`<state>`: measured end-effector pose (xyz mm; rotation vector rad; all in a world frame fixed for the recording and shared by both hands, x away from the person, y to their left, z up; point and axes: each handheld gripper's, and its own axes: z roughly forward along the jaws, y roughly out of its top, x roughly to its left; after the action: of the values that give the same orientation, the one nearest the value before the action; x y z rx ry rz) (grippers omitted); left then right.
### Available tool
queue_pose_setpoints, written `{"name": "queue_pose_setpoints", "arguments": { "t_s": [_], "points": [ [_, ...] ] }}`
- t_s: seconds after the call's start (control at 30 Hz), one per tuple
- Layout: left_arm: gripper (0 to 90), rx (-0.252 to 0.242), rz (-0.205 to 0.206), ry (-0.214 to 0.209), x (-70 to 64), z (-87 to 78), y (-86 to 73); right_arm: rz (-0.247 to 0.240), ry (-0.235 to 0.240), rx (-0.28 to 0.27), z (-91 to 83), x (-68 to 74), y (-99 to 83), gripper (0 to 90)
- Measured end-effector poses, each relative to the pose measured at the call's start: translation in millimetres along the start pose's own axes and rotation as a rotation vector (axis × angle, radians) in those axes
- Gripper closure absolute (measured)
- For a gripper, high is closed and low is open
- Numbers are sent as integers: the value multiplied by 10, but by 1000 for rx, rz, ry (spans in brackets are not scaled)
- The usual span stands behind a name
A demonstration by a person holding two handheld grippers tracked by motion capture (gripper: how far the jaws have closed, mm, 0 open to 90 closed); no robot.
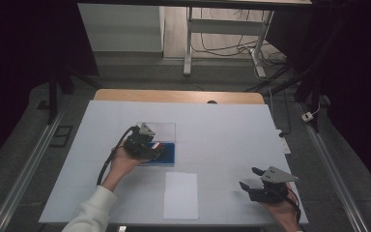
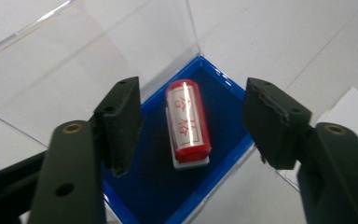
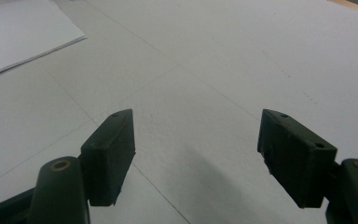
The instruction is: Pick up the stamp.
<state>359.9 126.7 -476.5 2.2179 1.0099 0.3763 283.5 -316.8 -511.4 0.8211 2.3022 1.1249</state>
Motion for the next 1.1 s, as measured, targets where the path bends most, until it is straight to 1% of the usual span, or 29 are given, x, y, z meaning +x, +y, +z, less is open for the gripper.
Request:
{"name": "queue_pose_setpoints", "arguments": {
  "t_s": [0.1,0.13,0.23,0.27,0.4,0.5,0.53,0.57,0.7,0.97,1.1],
  "points": [
    [417,-3,-6,-2,15,23,-5,0,-1,0,7,2,-4,270],
    [438,-3,-9,-7,20,35,-6,-2,1,4,8,8,-3,270],
    [456,-1,-19,-19,37,59,-10,-2,1,5,9,10,-3,270],
    [478,1,-21,-21,41,68,-12,-3,1,6,10,8,-6,270],
    [507,12,-16,-25,44,97,-18,-1,-1,8,11,5,-12,270],
    [569,18,-14,-30,46,115,-23,-1,-7,12,6,6,-14,270],
    [569,19,-13,-29,45,118,-24,-1,-7,12,6,6,-14,270],
    [600,20,-11,-30,44,120,-24,-1,-1,14,9,7,-15,270],
    [640,30,-8,-31,46,137,-25,-3,1,13,17,9,-16,270],
    [694,40,-11,-30,62,135,-30,-3,-8,18,11,2,-21,271],
    [698,42,-7,-30,60,131,-29,-2,-8,20,8,1,-24,271]
  ]
}}
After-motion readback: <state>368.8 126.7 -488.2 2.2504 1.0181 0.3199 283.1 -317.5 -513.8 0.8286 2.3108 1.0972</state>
